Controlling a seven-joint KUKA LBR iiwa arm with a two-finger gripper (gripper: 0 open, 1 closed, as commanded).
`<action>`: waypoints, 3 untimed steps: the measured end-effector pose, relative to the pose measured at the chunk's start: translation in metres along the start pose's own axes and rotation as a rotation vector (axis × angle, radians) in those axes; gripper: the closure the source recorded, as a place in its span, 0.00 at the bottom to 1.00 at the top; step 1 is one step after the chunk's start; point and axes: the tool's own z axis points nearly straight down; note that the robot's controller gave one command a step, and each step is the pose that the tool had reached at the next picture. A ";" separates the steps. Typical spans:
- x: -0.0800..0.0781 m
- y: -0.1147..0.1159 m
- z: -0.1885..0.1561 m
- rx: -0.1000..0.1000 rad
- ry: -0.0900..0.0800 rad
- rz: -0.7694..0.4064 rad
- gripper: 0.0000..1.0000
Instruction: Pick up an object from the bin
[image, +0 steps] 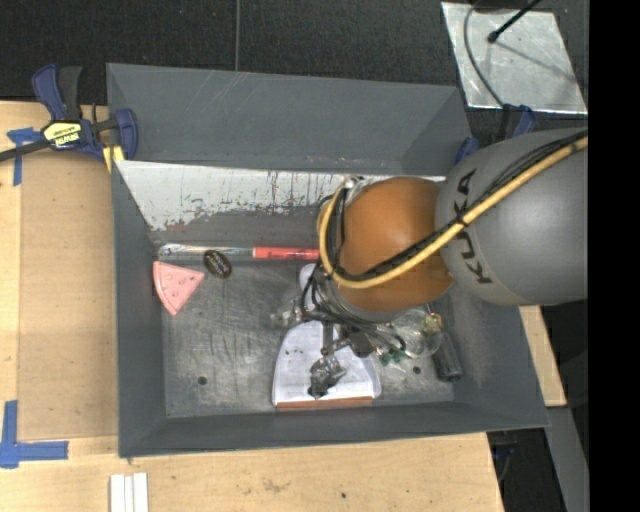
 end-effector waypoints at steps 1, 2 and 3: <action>-0.009 -0.022 0.005 -0.001 -0.002 0.032 0.00; -0.013 -0.030 0.022 0.000 -0.001 0.306 0.00; -0.018 -0.027 0.044 0.003 -0.014 -0.258 1.00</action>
Offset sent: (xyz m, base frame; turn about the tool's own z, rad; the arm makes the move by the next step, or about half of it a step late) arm 0.0307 -0.0283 -0.0584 0.1105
